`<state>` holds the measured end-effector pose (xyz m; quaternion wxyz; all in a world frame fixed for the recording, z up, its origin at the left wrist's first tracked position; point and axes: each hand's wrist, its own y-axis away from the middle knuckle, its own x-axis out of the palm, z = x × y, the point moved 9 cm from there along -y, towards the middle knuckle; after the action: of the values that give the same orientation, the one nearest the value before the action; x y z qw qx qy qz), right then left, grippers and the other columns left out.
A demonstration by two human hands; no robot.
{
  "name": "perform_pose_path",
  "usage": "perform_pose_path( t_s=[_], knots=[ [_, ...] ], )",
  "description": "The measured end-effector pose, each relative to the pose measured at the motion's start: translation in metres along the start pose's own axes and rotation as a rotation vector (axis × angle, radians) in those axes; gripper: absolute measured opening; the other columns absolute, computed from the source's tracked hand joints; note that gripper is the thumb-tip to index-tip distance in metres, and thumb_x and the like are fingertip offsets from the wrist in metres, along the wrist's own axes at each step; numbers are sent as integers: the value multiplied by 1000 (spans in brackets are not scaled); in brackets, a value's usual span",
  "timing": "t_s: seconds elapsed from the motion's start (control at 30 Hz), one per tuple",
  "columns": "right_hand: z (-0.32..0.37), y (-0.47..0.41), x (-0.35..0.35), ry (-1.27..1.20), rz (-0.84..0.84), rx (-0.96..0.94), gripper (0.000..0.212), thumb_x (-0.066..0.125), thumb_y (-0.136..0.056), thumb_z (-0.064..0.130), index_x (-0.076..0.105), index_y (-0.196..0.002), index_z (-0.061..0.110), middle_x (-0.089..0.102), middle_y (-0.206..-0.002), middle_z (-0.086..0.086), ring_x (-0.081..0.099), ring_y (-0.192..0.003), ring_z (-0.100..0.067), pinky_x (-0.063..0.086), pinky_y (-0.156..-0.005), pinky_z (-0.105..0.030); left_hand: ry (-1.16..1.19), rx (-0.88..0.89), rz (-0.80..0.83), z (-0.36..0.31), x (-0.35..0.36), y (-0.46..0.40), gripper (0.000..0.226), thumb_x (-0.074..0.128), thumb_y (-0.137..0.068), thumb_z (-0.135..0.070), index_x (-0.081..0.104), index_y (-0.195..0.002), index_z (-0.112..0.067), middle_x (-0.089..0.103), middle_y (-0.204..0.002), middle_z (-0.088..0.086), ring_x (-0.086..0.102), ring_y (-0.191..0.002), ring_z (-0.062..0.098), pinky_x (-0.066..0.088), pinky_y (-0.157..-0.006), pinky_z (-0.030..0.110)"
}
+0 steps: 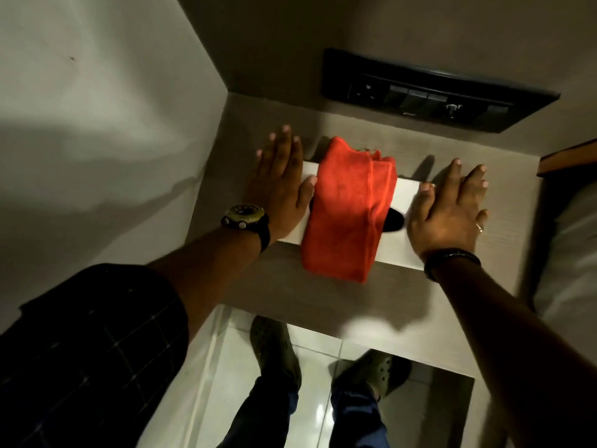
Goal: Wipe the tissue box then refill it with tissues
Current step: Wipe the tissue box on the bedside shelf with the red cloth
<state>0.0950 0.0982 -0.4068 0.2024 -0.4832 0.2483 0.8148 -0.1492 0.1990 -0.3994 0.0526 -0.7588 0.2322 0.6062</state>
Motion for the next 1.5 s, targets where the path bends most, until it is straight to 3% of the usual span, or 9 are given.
perform_pose_path(
  t_s=[0.17,0.27,0.37,0.57,0.77,0.9,1.07,1.33,1.5],
  knots=[
    [70,26,-25,-80,-188,-255,58,37,-97,31,26,-150,8,11,-159,-23,8,-147,-41,10,-116,-58,52,5,-64,2,4,-1,65,25,-99,-39,6,-151,-4,0,-160,17,0,-148,34,4,-119,48],
    [135,53,10,-29,-77,-440,56,32,-101,32,26,-150,6,18,-159,-20,10,-147,-39,6,-118,-53,41,5,-37,0,5,-1,63,22,-101,-37,2,-151,-5,-3,-161,16,-4,-148,32,0,-120,46],
    [147,57,54,149,97,-410,56,19,-105,38,11,-154,13,6,-163,-9,-2,-150,-27,-4,-120,-48,18,0,-3,-1,8,1,63,23,-101,-36,-1,-151,-6,-6,-161,15,-6,-148,31,0,-120,46],
    [114,47,48,241,80,-476,58,26,-102,38,17,-153,10,17,-161,-12,9,-149,-29,0,-119,-48,-4,12,-21,2,8,0,64,24,-99,-39,4,-152,-8,0,-161,14,1,-148,32,3,-119,46],
    [66,38,25,312,34,-370,59,27,-102,39,15,-154,14,11,-162,-9,3,-150,-28,-4,-120,-50,-25,8,-15,4,8,1,65,21,-99,-42,5,-152,-9,3,-161,13,2,-148,32,3,-119,46],
    [41,36,5,285,-58,-266,59,31,-101,35,19,-152,9,14,-161,-13,6,-149,-30,0,-120,-49,-22,17,-18,6,8,1,64,20,-99,-42,4,-152,-10,2,-161,13,1,-148,31,1,-119,46],
    [-17,37,-4,-60,-78,86,68,21,-98,43,8,-154,6,9,-161,-15,5,-150,-28,5,-121,-43,-13,17,-24,3,6,1,65,19,-98,-41,5,-152,-7,3,-161,14,1,-148,31,2,-120,46],
    [8,41,-3,91,-118,12,70,29,-98,42,8,-153,3,7,-161,-20,5,-149,-35,10,-120,-49,-28,7,-22,0,7,1,65,21,-98,-40,5,-151,-6,2,-161,15,-1,-148,32,4,-121,47],
    [55,46,14,304,-73,-270,65,26,-101,45,22,-150,2,17,-158,-23,13,-147,-39,9,-119,-54,-52,13,-28,-3,7,1,65,22,-98,-38,7,-151,-3,3,-160,17,0,-148,32,1,-120,46]
  ],
)
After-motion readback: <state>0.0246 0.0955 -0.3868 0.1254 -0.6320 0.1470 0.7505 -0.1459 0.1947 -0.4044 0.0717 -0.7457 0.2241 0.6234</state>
